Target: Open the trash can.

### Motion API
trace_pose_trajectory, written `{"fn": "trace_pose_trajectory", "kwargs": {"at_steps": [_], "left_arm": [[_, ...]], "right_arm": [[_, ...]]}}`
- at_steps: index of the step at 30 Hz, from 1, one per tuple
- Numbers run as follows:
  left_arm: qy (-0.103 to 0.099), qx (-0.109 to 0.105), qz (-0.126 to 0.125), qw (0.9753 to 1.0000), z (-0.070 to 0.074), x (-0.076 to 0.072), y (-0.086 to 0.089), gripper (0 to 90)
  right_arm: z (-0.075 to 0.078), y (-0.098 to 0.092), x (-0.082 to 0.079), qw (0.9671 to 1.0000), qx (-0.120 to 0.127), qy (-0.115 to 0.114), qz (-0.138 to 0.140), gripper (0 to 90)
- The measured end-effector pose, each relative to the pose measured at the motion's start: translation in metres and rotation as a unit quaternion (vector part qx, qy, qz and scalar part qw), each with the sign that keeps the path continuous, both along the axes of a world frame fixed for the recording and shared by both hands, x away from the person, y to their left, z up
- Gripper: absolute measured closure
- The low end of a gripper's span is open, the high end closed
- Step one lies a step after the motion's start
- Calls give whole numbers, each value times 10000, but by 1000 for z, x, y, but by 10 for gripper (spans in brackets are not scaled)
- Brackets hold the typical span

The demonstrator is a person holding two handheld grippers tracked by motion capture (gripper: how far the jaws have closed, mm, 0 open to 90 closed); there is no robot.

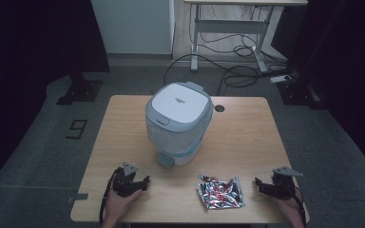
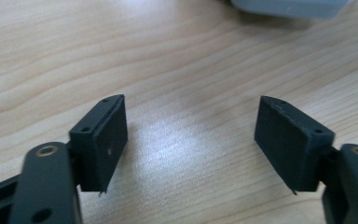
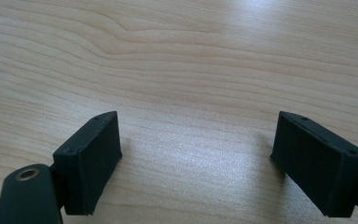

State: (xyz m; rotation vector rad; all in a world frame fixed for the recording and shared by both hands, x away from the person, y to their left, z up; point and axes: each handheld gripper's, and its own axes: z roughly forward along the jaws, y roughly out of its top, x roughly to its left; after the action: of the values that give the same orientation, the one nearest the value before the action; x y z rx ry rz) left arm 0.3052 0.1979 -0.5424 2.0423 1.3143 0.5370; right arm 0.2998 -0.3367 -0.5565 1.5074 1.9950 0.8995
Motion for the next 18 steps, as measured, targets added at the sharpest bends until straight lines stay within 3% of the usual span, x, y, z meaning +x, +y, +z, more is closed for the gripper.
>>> {"fn": "trace_pose_trajectory", "kwargs": {"at_steps": [2,8,14,18], "left_arm": [[-31,-115,-13,9999,3,-1,2,272],[-207,-142,147,9996,7,-8,6,306],[-442,-340,216,9982,18,-15,18,438],[-432,-413,121,9981,23,-21,32,520]], "right_arm": [[0,0,0,10000,0,0,3,147],[0,0,1,10000,-6,2,-1,147],[0,1,2,10000,-7,-1,-16,147],[0,1,2,10000,-6,-3,-16,147]]}}
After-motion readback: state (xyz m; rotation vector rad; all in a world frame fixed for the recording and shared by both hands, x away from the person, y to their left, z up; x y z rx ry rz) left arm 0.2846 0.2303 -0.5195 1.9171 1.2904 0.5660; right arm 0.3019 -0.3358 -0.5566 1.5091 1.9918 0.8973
